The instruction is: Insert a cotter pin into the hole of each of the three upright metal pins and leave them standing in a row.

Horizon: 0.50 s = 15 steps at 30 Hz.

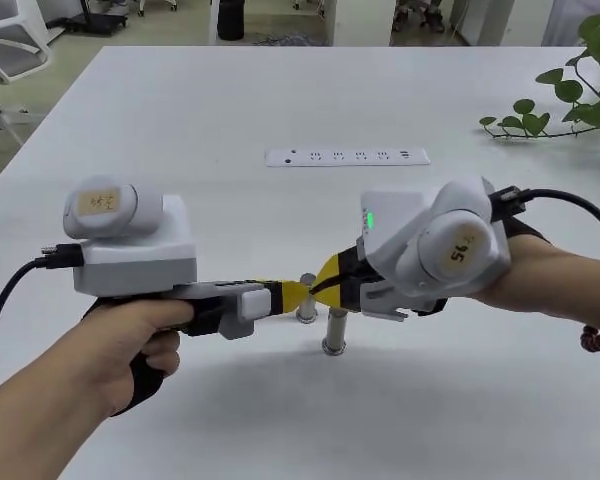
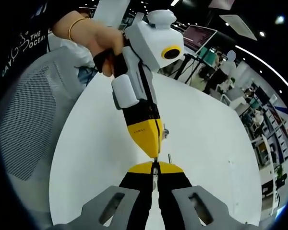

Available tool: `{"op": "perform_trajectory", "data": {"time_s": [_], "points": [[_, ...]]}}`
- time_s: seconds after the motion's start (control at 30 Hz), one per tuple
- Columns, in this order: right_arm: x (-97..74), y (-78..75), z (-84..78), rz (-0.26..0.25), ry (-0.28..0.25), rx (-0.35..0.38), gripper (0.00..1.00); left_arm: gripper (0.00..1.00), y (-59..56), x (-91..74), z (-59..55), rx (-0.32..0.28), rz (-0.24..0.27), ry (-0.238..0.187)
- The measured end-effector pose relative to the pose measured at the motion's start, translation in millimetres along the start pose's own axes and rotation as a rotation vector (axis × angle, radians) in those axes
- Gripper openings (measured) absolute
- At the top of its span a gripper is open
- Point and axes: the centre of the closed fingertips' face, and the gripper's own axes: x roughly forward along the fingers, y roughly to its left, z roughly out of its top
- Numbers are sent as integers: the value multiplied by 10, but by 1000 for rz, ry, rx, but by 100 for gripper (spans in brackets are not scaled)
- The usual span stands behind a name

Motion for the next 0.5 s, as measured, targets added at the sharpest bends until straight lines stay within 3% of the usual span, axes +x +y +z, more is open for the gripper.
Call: {"op": "perform_trajectory", "data": {"time_s": [0.5], "points": [[6, 16, 6, 8, -7, 15, 0, 0, -33, -2, -7, 37, -20, -3]]}}
